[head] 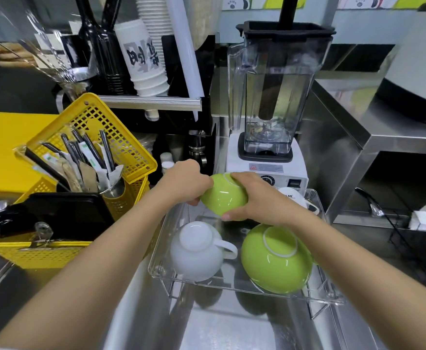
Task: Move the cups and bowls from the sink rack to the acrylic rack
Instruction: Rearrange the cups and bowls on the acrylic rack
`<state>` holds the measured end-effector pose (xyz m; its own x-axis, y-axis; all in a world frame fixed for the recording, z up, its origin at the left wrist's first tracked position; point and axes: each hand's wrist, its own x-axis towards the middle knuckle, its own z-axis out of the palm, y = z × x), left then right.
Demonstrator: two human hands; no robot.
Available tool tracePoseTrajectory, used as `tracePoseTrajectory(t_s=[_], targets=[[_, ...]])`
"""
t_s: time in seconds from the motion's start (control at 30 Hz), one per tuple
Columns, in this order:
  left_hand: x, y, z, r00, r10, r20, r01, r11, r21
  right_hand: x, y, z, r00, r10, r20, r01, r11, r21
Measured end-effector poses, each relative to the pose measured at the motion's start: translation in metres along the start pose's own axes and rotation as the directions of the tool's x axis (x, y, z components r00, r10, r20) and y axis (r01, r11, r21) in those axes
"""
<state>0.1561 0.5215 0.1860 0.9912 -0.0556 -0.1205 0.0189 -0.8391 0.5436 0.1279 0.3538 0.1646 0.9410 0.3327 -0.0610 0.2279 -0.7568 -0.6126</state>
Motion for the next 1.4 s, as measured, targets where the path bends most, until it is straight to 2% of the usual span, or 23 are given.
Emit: tracePoseTrajectory(t_s=[0.13,0.27,0.33,0.4,0.47,0.57,0.67,0.77,0.83,0.9,0.93,1.0,1.03,1.1,1.17,1.27,1.4], targets=[[-0.008,0.002,-0.007,0.995,-0.060,0.084,0.070,0.991,-0.111,-0.003,-0.004,-0.003,0.999,0.024,-0.042,-0.024,1.000,-0.001],[-0.024,0.012,-0.015,0.973,-0.083,0.215,0.142,0.951,-0.274,-0.009,-0.010,-0.005,0.981,0.088,-0.173,-0.088,0.996,0.008],[-0.027,0.019,-0.013,0.974,-0.072,0.217,0.143,0.933,-0.330,-0.010,-0.017,-0.006,0.980,0.156,-0.121,-0.124,0.963,0.239],[-0.026,0.025,-0.008,0.981,-0.043,0.190,0.110,0.929,-0.352,-0.012,-0.024,-0.006,0.977,0.212,0.010,-0.185,0.825,0.533],[-0.027,0.029,-0.003,0.987,-0.016,0.161,0.072,0.936,-0.344,-0.013,-0.028,-0.008,0.969,0.230,0.090,-0.230,0.711,0.664],[-0.029,0.032,0.006,0.991,0.008,0.134,0.038,0.940,-0.338,-0.014,-0.030,-0.012,0.969,0.224,0.101,-0.222,0.622,0.751],[-0.032,0.034,0.010,0.989,0.027,0.143,0.035,0.909,-0.416,-0.014,-0.025,-0.013,0.972,0.226,0.062,-0.195,0.633,0.749],[-0.036,0.032,0.006,0.959,0.123,0.256,0.070,0.770,-0.634,-0.013,-0.018,-0.014,0.976,0.212,0.044,-0.165,0.599,0.783],[-0.037,0.030,0.004,0.931,0.198,0.307,0.074,0.720,-0.690,-0.011,-0.014,-0.015,0.970,0.242,-0.002,-0.150,0.610,0.778],[-0.036,0.027,0.005,0.958,0.193,0.210,-0.029,0.798,-0.603,-0.008,-0.011,-0.014,0.966,0.247,-0.074,-0.122,0.692,0.712],[-0.032,0.024,0.006,0.980,0.182,0.077,-0.121,0.860,-0.495,-0.007,-0.009,-0.013,0.964,0.241,-0.116,-0.114,0.762,0.637],[-0.025,0.015,0.002,0.956,0.233,-0.177,-0.276,0.921,-0.275,-0.003,-0.002,-0.010,0.957,0.216,-0.194,-0.122,0.906,0.406],[-0.021,0.009,-0.001,0.944,0.271,-0.190,-0.311,0.922,-0.231,-0.002,0.002,-0.009,0.959,0.193,-0.209,-0.133,0.954,0.270],[-0.016,-0.003,-0.004,0.950,0.310,-0.038,-0.311,0.928,-0.204,0.002,0.010,-0.007,0.962,0.155,-0.223,-0.151,0.988,0.037],[-0.015,-0.010,-0.003,0.953,0.284,0.108,-0.264,0.949,-0.171,0.006,0.014,-0.006,0.957,0.142,-0.251,-0.175,0.978,-0.110],[-0.011,-0.019,0.003,0.951,0.275,0.139,-0.248,0.950,-0.188,0.008,0.014,-0.006,0.969,0.098,-0.228,-0.170,0.931,-0.322],[-0.007,-0.026,0.008,0.946,0.262,0.190,-0.246,0.964,-0.104,0.008,0.017,-0.001,0.989,0.012,-0.150,-0.090,0.846,-0.525]])
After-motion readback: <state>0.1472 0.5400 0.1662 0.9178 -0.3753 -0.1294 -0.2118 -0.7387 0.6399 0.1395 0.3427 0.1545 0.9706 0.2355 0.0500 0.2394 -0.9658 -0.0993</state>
